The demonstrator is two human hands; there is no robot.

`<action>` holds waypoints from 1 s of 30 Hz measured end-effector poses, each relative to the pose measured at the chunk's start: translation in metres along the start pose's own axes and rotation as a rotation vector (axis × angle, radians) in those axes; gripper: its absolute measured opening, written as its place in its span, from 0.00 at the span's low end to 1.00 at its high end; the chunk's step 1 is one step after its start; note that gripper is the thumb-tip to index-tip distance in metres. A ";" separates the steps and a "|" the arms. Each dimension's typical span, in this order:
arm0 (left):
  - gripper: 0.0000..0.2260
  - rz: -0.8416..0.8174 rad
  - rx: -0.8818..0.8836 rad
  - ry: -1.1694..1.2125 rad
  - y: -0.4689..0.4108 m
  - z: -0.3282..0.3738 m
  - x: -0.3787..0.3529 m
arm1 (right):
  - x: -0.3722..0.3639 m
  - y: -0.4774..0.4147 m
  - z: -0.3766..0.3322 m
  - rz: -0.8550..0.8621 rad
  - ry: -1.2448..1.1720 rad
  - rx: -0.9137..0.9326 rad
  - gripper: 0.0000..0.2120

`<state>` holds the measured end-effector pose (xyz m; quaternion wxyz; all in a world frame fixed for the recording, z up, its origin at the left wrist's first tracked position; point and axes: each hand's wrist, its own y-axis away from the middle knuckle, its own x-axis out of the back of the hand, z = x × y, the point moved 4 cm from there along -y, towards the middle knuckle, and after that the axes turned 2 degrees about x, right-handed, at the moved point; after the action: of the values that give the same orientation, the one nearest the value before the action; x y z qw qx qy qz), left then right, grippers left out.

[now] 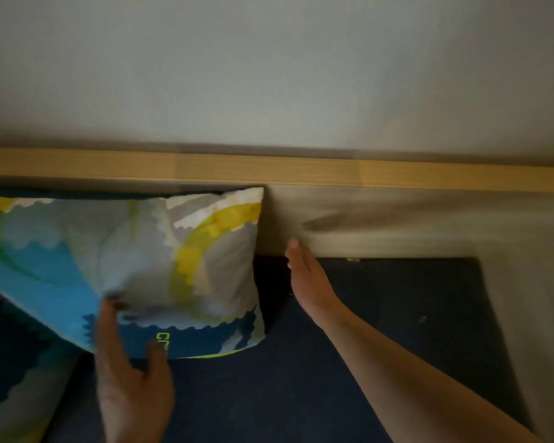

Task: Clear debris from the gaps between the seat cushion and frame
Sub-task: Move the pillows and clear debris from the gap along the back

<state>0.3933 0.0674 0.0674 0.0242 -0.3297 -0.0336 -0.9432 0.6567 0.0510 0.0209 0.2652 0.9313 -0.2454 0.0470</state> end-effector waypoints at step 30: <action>0.24 -0.888 -0.129 -0.747 0.022 0.039 -0.469 | 0.183 -0.159 0.182 -0.326 1.040 -0.165 0.15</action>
<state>0.7855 0.0599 -0.1941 -0.4072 -0.5952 -0.1173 -0.6827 0.8851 -0.0049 -0.1698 0.4275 0.7873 0.0625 0.4399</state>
